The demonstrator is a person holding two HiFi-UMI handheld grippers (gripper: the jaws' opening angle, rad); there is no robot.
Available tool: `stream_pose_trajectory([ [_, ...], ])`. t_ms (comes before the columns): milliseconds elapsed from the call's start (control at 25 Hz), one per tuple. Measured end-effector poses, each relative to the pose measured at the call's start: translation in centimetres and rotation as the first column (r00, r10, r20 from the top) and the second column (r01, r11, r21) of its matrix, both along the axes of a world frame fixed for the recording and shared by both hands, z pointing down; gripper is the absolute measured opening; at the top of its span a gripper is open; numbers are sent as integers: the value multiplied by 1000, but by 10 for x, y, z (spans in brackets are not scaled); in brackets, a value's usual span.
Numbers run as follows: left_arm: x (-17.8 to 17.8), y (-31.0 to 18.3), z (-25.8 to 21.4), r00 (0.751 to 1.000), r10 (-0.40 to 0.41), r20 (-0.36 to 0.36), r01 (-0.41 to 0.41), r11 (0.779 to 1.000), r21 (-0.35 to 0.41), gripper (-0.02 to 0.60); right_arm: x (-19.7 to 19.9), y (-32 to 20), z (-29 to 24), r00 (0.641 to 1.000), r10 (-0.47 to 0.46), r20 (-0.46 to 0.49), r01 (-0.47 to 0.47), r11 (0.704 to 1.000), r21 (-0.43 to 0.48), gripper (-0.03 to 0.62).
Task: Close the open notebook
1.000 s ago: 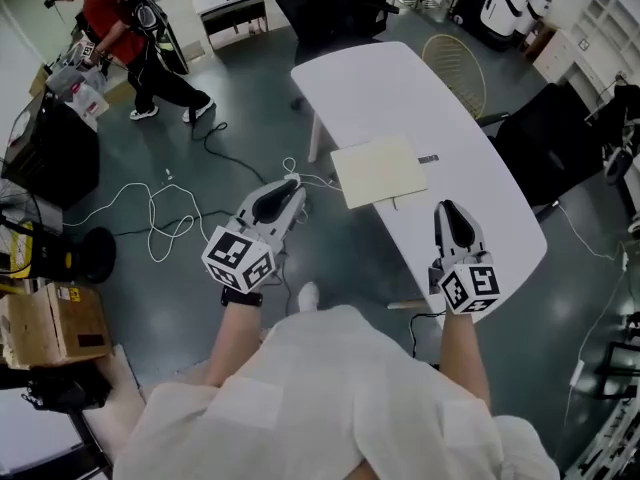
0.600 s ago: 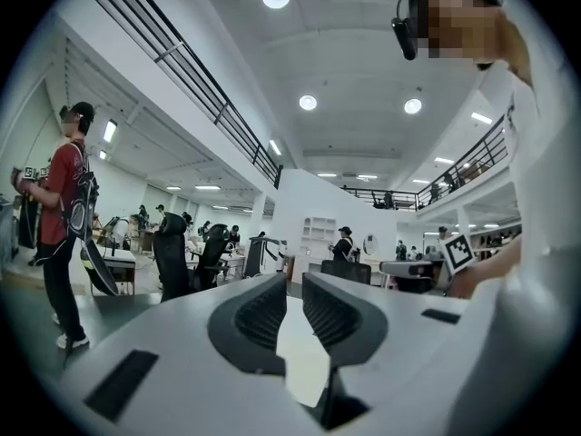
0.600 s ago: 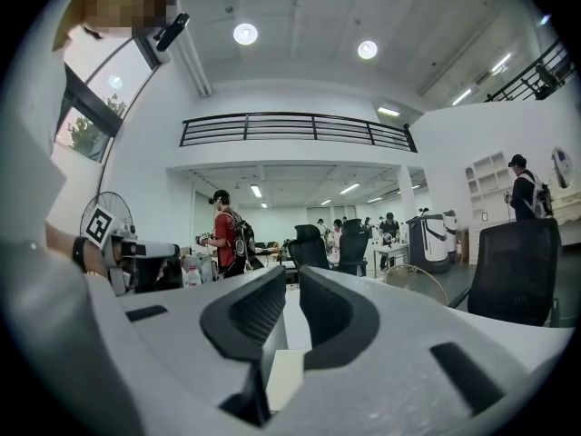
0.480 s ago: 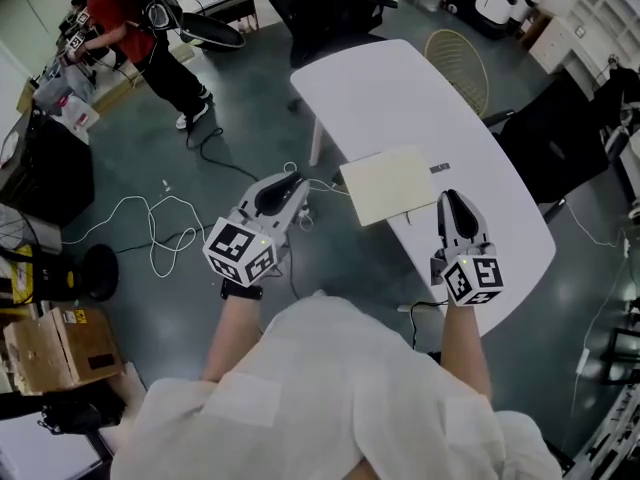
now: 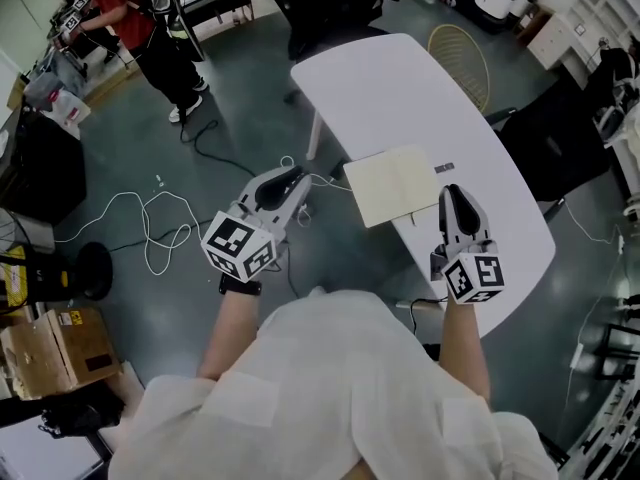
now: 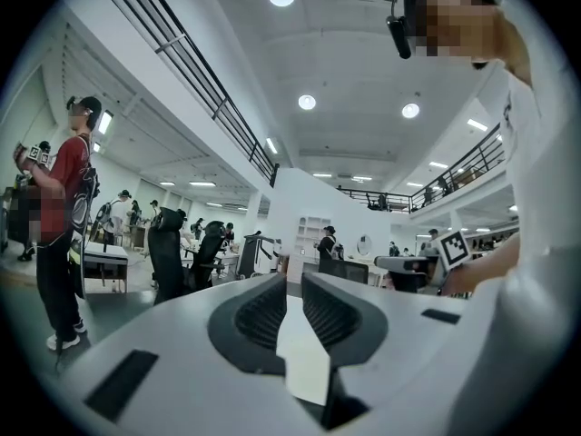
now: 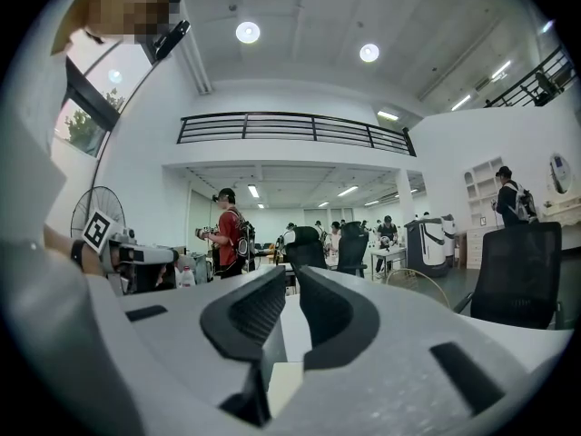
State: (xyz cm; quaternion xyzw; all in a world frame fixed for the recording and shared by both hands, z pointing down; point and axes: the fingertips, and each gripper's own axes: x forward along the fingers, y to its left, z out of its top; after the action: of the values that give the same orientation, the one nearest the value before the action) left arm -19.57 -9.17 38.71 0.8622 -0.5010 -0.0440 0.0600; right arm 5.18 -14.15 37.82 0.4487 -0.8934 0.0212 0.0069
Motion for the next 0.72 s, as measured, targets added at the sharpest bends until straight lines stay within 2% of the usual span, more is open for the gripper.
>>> stream_pose_trajectory([
  [400, 20, -17, 17, 999, 33, -10, -33, 998, -54, 52, 6, -14, 8, 1000, -23, -15, 23, 1000, -16, 56],
  [720, 33, -37, 29, 999, 25, 20, -24, 998, -63, 52, 8, -26, 17, 999, -39, -38, 39, 999, -17, 60],
])
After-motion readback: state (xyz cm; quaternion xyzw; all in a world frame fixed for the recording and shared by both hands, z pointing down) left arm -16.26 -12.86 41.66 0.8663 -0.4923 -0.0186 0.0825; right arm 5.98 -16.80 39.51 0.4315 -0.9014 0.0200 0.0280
